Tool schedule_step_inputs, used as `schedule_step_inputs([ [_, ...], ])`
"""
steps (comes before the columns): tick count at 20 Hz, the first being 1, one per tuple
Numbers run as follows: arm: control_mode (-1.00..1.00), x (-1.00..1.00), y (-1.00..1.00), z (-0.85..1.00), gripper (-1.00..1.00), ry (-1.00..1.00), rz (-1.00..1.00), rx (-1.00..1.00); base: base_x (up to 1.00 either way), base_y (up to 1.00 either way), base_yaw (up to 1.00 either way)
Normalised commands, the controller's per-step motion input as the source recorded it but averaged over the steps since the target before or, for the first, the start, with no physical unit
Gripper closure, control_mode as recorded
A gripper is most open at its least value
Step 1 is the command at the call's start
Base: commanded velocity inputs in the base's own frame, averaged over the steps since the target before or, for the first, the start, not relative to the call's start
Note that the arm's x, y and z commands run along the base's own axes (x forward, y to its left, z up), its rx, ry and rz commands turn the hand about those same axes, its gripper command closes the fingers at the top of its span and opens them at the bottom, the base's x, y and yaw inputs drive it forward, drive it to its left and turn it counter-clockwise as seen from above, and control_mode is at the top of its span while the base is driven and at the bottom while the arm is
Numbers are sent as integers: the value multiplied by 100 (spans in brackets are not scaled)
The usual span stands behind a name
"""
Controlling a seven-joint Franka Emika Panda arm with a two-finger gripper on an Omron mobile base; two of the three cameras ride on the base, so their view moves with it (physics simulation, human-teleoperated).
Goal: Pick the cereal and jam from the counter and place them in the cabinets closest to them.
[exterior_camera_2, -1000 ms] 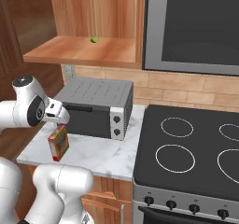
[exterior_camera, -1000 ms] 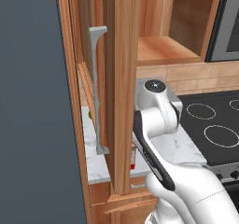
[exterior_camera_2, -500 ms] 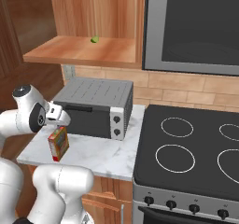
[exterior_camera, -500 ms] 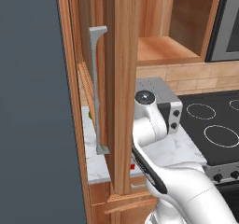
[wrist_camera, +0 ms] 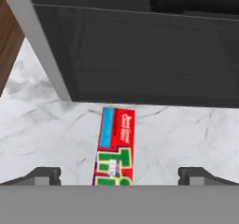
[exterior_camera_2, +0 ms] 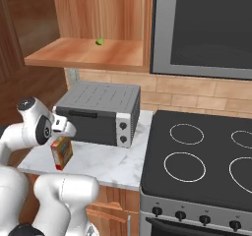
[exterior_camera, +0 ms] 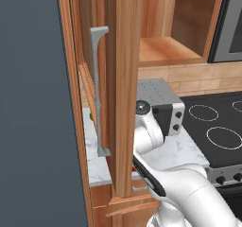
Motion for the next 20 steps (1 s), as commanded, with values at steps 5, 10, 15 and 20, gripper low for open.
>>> schedule_step_inputs([
  [5,-100,18,7,-32,-100,0,0,-1,0,0,0],
  [10,-100,16,6,-33,-100,0,0,-1,0,0,0],
  [15,-100,11,3,-32,-100,0,0,0,0,0,0],
  [20,-100,9,3,-29,100,0,-1,0,0,0,0],
])
